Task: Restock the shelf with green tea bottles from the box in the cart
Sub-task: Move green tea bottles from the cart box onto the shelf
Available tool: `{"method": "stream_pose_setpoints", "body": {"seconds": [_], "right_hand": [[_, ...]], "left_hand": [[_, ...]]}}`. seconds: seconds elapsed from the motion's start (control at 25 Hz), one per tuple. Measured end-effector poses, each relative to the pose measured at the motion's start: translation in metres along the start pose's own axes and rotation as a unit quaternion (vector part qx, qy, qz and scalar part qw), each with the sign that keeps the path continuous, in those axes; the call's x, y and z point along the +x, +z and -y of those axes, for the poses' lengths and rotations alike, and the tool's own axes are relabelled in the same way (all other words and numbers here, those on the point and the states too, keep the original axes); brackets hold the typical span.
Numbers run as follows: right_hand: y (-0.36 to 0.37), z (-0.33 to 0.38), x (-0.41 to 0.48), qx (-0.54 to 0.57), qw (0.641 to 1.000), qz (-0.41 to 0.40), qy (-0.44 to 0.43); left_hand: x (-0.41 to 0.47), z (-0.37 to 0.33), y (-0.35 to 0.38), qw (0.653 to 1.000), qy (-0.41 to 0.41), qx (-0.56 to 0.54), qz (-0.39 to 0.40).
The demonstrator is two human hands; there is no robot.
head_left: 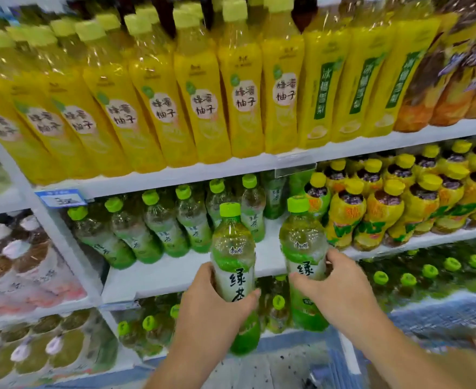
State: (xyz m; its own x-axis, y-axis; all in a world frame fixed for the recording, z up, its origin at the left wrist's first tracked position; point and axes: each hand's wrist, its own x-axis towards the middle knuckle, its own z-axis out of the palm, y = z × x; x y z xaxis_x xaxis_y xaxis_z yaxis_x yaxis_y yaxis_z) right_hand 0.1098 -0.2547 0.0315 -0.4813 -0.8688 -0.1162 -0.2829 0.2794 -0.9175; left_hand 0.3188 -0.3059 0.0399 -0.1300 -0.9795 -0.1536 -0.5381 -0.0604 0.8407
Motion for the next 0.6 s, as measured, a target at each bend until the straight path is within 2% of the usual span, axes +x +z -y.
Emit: {"method": "stream_pose_setpoints", "body": {"seconds": [0.16, 0.4, 0.6], "right_hand": [[0.025, -0.019, 0.059, -0.026, 0.998, -0.037, -0.052], [0.050, -0.037, 0.099, -0.064, 0.988, -0.094, -0.105], [0.071, -0.052, 0.106, -0.046, 0.984, -0.113, -0.129]], "left_hand": [[0.059, 0.029, 0.026, 0.998, 0.054, 0.021, -0.026], [0.101, 0.058, 0.037, 0.989, 0.128, -0.013, -0.067], [0.117, 0.075, 0.046, 0.985, 0.161, -0.045, -0.050]]}}
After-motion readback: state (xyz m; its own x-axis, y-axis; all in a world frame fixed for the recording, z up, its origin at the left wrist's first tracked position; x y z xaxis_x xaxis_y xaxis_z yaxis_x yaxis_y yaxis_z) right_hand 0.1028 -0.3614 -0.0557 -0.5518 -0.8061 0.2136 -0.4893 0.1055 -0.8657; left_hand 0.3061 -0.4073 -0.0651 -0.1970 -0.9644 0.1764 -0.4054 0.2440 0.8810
